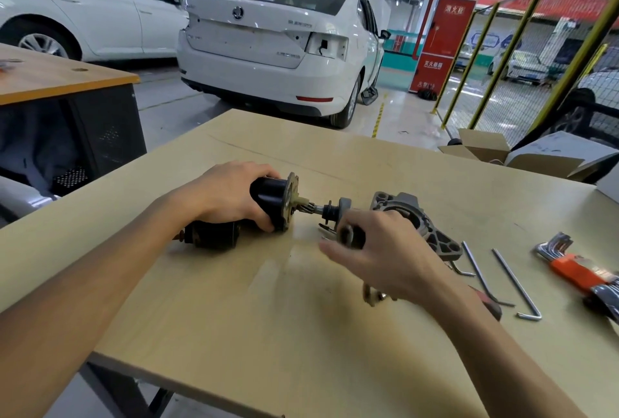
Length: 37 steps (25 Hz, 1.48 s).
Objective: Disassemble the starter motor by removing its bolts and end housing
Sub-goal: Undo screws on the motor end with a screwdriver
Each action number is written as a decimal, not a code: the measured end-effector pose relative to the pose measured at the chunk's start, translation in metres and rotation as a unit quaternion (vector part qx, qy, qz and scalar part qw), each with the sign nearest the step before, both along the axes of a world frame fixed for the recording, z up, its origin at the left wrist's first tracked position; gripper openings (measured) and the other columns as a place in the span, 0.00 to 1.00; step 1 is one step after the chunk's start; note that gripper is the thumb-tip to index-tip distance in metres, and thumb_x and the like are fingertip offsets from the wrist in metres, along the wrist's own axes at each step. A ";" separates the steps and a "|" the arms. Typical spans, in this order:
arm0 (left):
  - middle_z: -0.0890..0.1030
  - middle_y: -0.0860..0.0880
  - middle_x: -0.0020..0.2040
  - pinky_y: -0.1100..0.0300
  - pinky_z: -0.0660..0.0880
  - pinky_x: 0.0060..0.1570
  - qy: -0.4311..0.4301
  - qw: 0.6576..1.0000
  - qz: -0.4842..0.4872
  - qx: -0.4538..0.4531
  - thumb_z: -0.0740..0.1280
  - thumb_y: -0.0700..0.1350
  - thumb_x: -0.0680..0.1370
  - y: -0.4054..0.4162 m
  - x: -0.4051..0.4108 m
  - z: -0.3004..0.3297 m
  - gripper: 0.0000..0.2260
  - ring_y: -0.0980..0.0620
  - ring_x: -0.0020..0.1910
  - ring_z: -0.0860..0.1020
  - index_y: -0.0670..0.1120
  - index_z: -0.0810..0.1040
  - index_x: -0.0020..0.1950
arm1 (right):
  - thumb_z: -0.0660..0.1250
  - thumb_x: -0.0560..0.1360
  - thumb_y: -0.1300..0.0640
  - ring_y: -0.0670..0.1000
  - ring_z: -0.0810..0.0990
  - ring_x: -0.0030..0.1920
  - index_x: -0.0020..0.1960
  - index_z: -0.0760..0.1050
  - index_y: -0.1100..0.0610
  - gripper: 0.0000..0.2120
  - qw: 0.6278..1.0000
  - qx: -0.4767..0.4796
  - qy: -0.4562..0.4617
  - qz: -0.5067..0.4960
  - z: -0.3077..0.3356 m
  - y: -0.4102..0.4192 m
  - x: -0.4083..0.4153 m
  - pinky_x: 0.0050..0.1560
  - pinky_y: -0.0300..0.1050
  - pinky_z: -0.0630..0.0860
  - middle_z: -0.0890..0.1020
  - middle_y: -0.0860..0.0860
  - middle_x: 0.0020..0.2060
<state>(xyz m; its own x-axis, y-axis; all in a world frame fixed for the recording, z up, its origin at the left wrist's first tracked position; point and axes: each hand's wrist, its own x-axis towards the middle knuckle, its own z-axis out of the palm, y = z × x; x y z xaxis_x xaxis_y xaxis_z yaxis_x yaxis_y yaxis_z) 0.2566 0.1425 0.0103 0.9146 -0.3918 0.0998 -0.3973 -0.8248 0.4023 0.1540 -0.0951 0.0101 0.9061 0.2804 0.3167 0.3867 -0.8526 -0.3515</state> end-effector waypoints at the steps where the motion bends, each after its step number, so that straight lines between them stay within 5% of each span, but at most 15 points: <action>1: 0.77 0.58 0.56 0.51 0.72 0.58 -0.001 1.000 0.000 -0.001 0.81 0.56 0.63 0.000 -0.001 0.000 0.31 0.52 0.55 0.74 0.60 0.74 0.63 | 0.66 0.74 0.38 0.47 0.76 0.33 0.42 0.73 0.52 0.17 0.996 -0.088 -0.007 -0.016 0.001 0.001 -0.001 0.33 0.40 0.72 0.77 0.45 0.33; 4: 0.78 0.58 0.56 0.51 0.72 0.58 -0.006 1.000 -0.002 -0.006 0.81 0.56 0.63 0.000 -0.001 0.000 0.30 0.52 0.55 0.74 0.59 0.75 0.63 | 0.63 0.75 0.38 0.54 0.76 0.38 0.49 0.72 0.51 0.17 0.971 -0.215 -0.072 -0.071 0.006 0.004 -0.004 0.34 0.47 0.71 0.74 0.46 0.40; 8: 0.78 0.56 0.57 0.52 0.73 0.57 -0.011 1.000 -0.007 0.006 0.80 0.56 0.63 -0.001 0.002 -0.001 0.31 0.51 0.55 0.74 0.59 0.75 0.63 | 0.65 0.76 0.43 0.55 0.77 0.37 0.46 0.76 0.53 0.13 0.974 -0.134 -0.166 -0.079 0.015 0.009 0.003 0.35 0.48 0.74 0.76 0.47 0.38; 11: 0.79 0.56 0.57 0.53 0.73 0.55 -0.021 1.000 0.001 0.017 0.80 0.58 0.62 -0.001 0.004 -0.002 0.32 0.50 0.55 0.75 0.59 0.74 0.64 | 0.63 0.73 0.31 0.55 0.75 0.55 0.70 0.68 0.54 0.35 0.978 -0.201 -0.053 -0.010 0.017 0.024 0.037 0.56 0.51 0.74 0.77 0.52 0.57; 13: 0.78 0.55 0.56 0.53 0.73 0.52 -0.025 0.999 -0.003 0.047 0.79 0.59 0.61 -0.004 0.007 0.001 0.33 0.50 0.53 0.75 0.58 0.73 0.63 | 0.61 0.68 0.25 0.57 0.73 0.59 0.74 0.59 0.54 0.46 0.969 -0.248 0.005 0.006 0.016 0.039 0.060 0.59 0.52 0.69 0.74 0.55 0.61; 18: 0.78 0.54 0.49 0.53 0.75 0.47 -0.002 0.989 -0.054 0.138 0.78 0.58 0.62 -0.015 0.020 0.014 0.25 0.50 0.47 0.76 0.58 0.70 0.52 | 0.66 0.66 0.26 0.54 0.79 0.45 0.65 0.65 0.53 0.40 0.985 -0.138 0.074 0.074 0.012 0.049 0.087 0.49 0.51 0.76 0.81 0.49 0.48; 24: 0.79 0.56 0.43 0.56 0.75 0.41 -0.025 0.996 -0.071 0.057 0.78 0.60 0.60 -0.011 0.024 0.006 0.22 0.53 0.43 0.77 0.57 0.77 0.50 | 0.54 0.66 0.34 0.57 0.80 0.40 0.70 0.65 0.58 0.39 0.989 -0.101 -0.001 0.106 0.007 0.039 0.087 0.44 0.53 0.77 0.83 0.56 0.41; 32: 0.76 0.59 0.39 0.64 0.62 0.32 -0.121 0.991 -0.064 0.010 0.77 0.61 0.60 -0.012 0.034 0.002 0.22 0.62 0.35 0.72 0.61 0.74 0.50 | 0.55 0.65 0.38 0.55 0.78 0.32 0.65 0.68 0.60 0.36 0.983 -0.122 -0.049 0.129 0.023 0.034 0.101 0.34 0.47 0.76 0.81 0.53 0.34; 34: 0.73 0.60 0.35 0.65 0.62 0.32 -0.150 0.987 -0.049 0.013 0.76 0.61 0.60 -0.013 0.033 0.000 0.23 0.62 0.33 0.70 0.62 0.72 0.50 | 0.53 0.65 0.37 0.48 0.73 0.25 0.66 0.68 0.61 0.38 0.979 -0.158 -0.075 0.109 0.027 0.037 0.102 0.26 0.33 0.67 0.75 0.47 0.27; 37: 0.72 0.58 0.38 0.59 0.69 0.37 -0.185 0.979 -0.056 0.063 0.76 0.59 0.62 -0.016 0.035 0.001 0.25 0.54 0.36 0.73 0.56 0.72 0.54 | 0.52 0.68 0.35 0.42 0.62 0.21 0.64 0.68 0.60 0.36 0.958 -0.245 -0.131 0.065 0.029 0.045 0.102 0.21 0.36 0.55 0.64 0.44 0.21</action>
